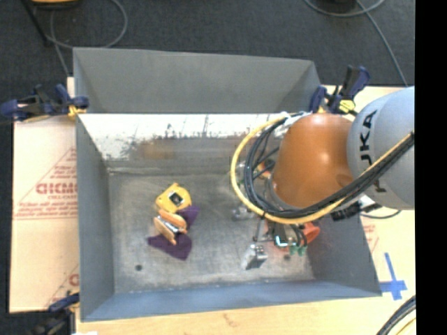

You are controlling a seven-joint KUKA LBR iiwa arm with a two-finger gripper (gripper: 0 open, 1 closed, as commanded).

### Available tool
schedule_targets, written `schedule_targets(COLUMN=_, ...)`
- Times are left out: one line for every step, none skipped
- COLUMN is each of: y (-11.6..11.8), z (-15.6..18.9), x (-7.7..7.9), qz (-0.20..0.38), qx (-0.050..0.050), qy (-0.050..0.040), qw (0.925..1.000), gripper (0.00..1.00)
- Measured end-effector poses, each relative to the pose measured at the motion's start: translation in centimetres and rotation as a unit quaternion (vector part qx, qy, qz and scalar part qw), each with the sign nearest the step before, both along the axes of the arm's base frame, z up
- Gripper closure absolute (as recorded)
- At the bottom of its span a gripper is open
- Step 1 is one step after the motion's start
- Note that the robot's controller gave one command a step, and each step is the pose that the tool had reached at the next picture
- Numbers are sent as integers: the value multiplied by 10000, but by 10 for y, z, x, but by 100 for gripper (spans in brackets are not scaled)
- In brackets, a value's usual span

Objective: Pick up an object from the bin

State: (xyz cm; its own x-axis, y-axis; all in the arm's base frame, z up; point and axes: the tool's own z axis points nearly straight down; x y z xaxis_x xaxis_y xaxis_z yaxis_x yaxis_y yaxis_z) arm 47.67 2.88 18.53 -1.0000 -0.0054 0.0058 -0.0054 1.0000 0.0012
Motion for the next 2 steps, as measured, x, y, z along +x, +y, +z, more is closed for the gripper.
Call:
schedule_targets(y=0, z=4, x=2, qz=-3, qx=3, qy=-41, qw=10000, gripper=0)
schedule_targets(y=3, z=5, x=3, qz=18, qx=-2, qy=-33, qw=10000, gripper=0)
